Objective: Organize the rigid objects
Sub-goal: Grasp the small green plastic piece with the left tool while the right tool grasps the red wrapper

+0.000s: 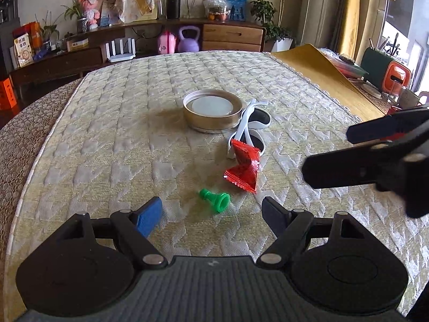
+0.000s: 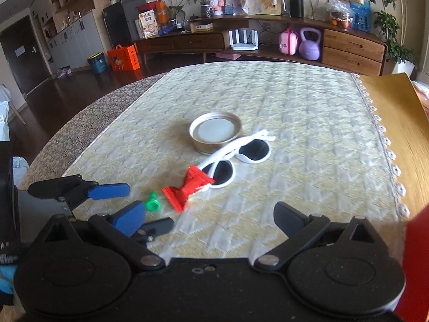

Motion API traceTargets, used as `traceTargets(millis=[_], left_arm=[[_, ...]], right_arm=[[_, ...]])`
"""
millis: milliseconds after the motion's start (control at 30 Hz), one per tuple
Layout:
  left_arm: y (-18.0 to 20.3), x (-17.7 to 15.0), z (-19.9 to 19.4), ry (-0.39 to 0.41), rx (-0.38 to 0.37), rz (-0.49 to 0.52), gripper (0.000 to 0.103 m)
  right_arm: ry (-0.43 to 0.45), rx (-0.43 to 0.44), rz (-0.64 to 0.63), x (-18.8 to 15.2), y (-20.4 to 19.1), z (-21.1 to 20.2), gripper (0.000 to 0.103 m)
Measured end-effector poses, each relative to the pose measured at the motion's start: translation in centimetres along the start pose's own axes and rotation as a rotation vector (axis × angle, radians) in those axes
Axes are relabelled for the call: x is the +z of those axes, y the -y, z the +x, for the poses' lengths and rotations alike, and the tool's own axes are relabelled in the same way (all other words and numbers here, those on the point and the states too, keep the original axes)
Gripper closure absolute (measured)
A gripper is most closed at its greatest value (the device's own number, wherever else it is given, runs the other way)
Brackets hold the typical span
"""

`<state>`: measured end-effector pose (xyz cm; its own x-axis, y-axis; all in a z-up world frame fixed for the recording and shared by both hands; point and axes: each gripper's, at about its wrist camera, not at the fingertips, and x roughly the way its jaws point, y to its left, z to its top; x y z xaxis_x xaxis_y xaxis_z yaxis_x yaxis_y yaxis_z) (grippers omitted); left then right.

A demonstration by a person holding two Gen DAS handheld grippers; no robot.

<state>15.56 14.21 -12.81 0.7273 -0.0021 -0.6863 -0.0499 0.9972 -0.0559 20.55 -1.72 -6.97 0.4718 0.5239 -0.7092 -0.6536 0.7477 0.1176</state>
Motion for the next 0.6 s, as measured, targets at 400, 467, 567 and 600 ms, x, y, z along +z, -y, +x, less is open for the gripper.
traceTargets(millis=[400,467,567,600], left_arm=[[0.3,-0.1,0.4,0.045,0.02,0.03,0.042],[0.2,-0.1,0.4,0.049,0.024,0.027,0.046],[0.1,0.0,0.4,0.054,0.03,0.022,0.054],[0.1,0.0,0.4,0.055,0.032,0.02,0.057]], right_arm=[[-0.046,-0.019,0.066,1.2,-0.4,3.5,0.017],[-0.056,-0.025,0.069,1.4,-0.5,3.9,0.021],[-0.065,-0.013,0.081,1.5,-0.8,4.5,0.027],[-0.068,-0.008,0.089,1.6,-0.9,4.7,0.028]])
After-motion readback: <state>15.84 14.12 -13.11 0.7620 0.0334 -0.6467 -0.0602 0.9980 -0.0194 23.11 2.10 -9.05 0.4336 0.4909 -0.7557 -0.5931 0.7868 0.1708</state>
